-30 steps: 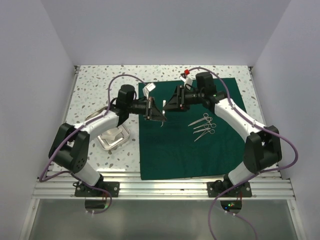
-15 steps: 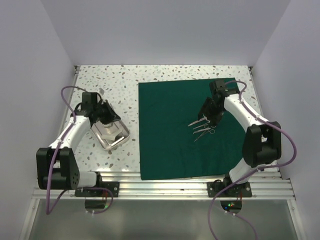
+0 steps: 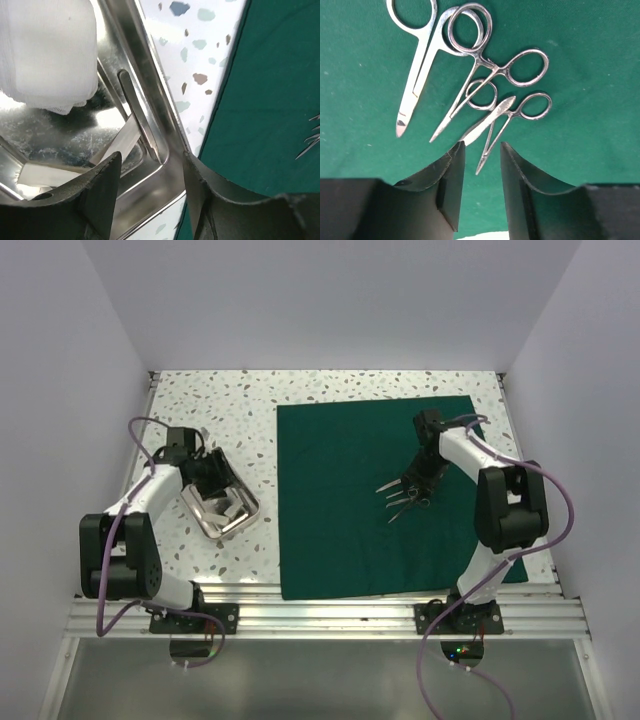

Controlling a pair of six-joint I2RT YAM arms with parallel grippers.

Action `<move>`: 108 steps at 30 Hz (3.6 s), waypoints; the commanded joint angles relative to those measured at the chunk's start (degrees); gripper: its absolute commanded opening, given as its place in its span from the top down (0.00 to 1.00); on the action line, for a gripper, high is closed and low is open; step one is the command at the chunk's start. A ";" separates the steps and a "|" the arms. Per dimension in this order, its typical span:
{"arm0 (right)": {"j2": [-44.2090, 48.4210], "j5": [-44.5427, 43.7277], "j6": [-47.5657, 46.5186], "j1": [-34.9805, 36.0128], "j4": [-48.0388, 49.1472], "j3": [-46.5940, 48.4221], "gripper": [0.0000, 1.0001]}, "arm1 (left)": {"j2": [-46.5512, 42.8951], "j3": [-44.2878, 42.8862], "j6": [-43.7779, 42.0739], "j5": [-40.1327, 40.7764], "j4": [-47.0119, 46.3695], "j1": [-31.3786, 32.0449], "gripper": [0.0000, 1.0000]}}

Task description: Prepare the surgical pack

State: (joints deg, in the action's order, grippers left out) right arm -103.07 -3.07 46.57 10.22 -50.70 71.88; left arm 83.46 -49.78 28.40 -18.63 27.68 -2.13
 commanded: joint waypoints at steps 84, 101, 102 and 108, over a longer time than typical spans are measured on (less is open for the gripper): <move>-2.05 -3.51 -3.94 3.23 0.34 3.96 0.47 | -0.84 -3.83 -3.00 4.41 3.09 -1.12 0.55; -11.71 -4.66 7.40 2.61 1.66 9.86 0.66 | 1.70 -10.34 -5.02 -2.02 0.79 3.88 0.47; -12.15 -4.75 8.18 2.70 1.39 9.77 0.67 | 1.88 -10.77 -5.37 -2.54 0.71 4.24 0.47; -10.58 -4.49 11.70 2.61 2.00 5.91 0.86 | 2.85 -13.49 -8.10 -5.71 0.10 7.93 0.43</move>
State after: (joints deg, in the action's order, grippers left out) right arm -113.99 -5.67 54.02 12.99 -50.78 79.94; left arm 86.21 -59.68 23.16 -21.15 30.50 4.05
